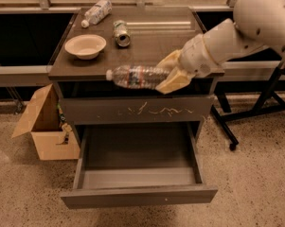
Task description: Place water bottle into middle drawer
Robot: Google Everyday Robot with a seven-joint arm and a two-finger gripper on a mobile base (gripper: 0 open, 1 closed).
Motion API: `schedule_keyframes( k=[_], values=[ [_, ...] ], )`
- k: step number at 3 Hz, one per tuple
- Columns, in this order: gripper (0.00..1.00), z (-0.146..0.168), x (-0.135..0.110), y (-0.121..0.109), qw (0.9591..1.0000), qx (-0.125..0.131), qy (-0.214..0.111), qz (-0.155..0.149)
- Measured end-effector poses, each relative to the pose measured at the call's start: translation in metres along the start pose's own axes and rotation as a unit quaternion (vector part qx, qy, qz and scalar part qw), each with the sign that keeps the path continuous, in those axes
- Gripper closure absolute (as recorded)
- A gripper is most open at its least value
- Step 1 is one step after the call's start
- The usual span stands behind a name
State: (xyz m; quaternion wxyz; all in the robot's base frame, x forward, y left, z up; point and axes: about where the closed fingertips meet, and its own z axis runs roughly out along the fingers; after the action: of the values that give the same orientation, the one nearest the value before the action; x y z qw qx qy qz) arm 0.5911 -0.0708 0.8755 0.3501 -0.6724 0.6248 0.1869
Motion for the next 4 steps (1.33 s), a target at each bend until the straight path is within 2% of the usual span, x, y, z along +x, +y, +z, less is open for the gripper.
schedule_keyframes(
  k=[1, 2, 3, 4],
  values=[
    [1.0, 0.037, 0.024, 0.048, 0.9989, -0.033, 0.014, 0.03],
    [1.0, 0.054, 0.036, 0.069, 0.9972, -0.06, 0.022, 0.039],
    [1.0, 0.052, 0.034, 0.066, 0.9975, -0.056, 0.02, 0.037],
    [1.0, 0.073, 0.055, 0.074, 0.9953, -0.076, 0.019, 0.057]
  ],
)
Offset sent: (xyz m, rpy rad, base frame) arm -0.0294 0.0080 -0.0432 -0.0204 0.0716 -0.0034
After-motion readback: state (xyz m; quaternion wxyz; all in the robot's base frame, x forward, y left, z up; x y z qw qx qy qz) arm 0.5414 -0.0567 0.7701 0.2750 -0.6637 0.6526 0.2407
